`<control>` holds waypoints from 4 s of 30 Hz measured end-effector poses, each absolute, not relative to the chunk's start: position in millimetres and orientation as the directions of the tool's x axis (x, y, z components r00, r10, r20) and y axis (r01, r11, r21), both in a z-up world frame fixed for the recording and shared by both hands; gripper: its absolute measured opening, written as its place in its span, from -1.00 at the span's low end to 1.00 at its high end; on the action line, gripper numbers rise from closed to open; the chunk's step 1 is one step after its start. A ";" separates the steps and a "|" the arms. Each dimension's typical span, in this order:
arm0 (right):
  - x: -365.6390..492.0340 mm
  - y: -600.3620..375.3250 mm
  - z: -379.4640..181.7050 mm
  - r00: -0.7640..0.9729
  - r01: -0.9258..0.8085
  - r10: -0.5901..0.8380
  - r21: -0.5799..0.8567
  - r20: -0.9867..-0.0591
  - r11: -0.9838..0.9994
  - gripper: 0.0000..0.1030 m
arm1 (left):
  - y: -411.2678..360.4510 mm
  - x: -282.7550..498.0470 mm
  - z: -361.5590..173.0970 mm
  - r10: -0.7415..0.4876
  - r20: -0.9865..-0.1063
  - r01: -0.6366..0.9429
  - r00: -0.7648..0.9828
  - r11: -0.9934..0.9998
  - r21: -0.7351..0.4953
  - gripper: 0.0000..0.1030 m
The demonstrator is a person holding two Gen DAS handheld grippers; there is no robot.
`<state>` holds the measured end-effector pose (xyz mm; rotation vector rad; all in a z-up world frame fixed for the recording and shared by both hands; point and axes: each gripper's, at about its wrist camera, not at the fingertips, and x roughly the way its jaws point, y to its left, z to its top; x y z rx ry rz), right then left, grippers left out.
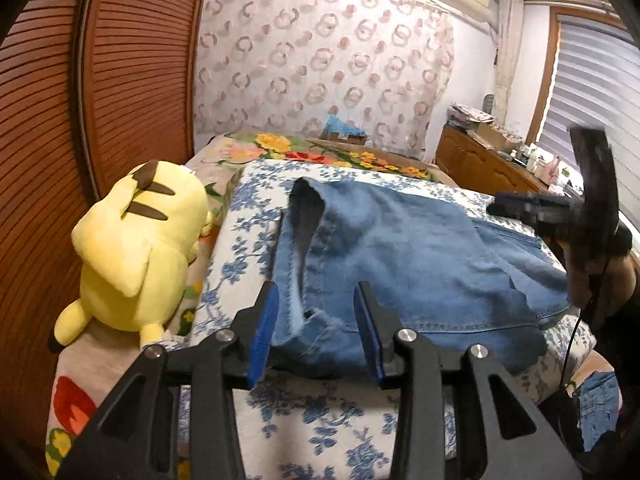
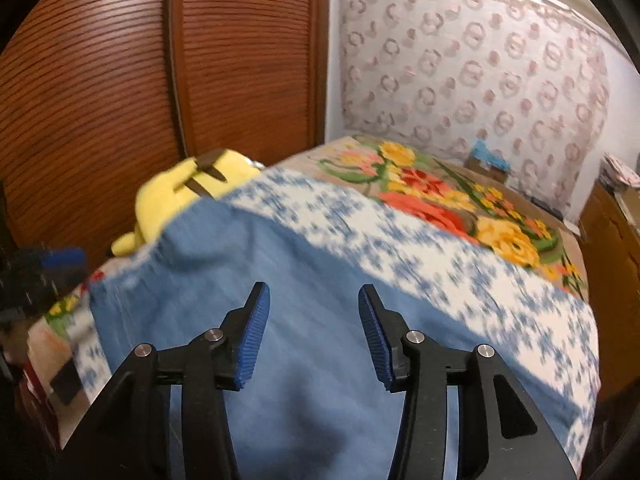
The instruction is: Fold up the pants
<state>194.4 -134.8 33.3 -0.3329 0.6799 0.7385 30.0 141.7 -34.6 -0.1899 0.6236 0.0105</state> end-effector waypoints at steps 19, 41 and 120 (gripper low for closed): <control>183.5 -181.5 -30.4 0.512 -0.631 0.403 -0.013 -0.759 0.776 -0.01 | 131.5 56.3 -81.7 -0.051 -0.676 -0.080 0.735 0.984 -0.161 -0.28; 130.3 -279.5 -10.1 0.616 -0.516 0.344 -0.033 -0.709 0.856 0.17 | 139.3 41.3 -65.6 -0.032 -0.622 -0.085 0.782 0.984 -0.157 -0.89; 112.3 -339.8 95.9 0.694 -0.541 0.493 0.072 -0.524 0.838 -0.75 | -15.2 46.4 -28.7 -0.206 -0.634 0.170 0.745 0.978 -0.119 -0.28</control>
